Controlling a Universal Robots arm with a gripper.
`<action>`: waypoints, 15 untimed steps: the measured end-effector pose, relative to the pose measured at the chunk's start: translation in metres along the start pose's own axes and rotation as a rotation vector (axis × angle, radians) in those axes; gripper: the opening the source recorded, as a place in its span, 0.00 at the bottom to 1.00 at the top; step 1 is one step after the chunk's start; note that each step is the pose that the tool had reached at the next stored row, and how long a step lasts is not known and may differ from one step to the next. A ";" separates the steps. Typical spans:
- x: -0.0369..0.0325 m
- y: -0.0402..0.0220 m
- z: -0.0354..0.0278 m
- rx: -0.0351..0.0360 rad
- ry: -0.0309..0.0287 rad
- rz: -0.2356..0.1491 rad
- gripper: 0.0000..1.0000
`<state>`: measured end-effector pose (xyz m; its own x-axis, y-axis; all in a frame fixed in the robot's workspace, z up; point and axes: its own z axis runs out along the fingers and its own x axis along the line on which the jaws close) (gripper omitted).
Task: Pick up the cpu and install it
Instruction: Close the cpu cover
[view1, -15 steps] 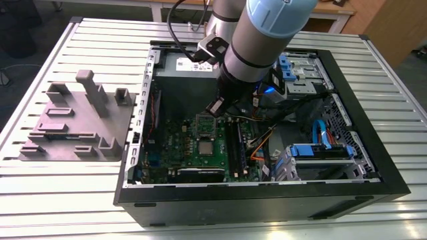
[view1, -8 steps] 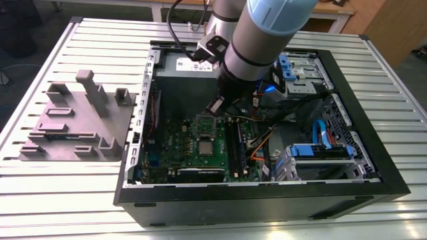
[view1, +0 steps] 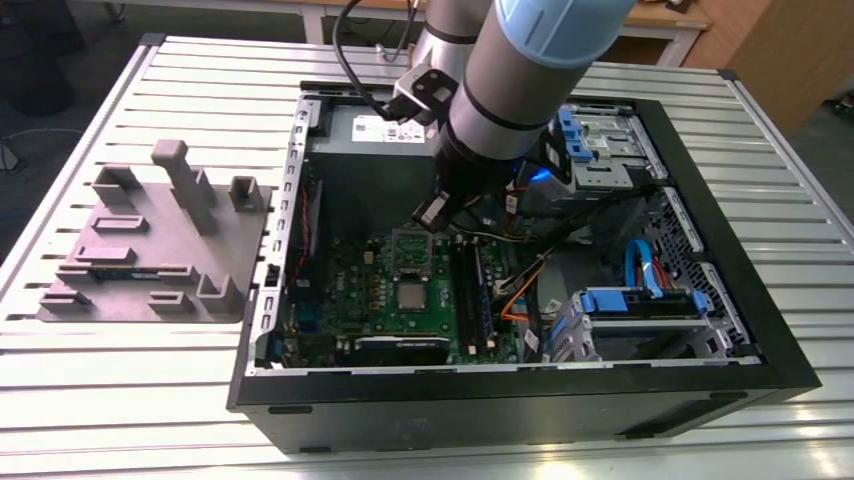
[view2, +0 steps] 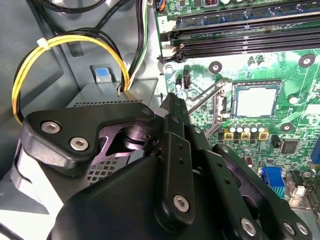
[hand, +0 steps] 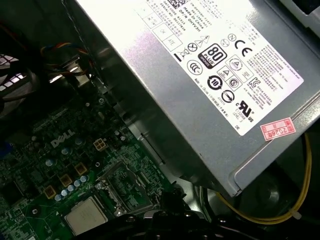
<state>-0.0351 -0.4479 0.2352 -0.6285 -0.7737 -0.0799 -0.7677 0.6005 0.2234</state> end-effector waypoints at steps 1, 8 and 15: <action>0.0000 0.0001 -0.0003 -0.0001 0.0004 -0.002 0.10; 0.0004 0.0010 -0.0016 -0.0013 0.0036 -0.016 0.10; 0.0005 0.0013 -0.0020 -0.0021 0.0060 -0.026 0.10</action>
<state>-0.0362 -0.4479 0.2374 -0.6077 -0.7902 -0.0798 -0.7834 0.5799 0.2234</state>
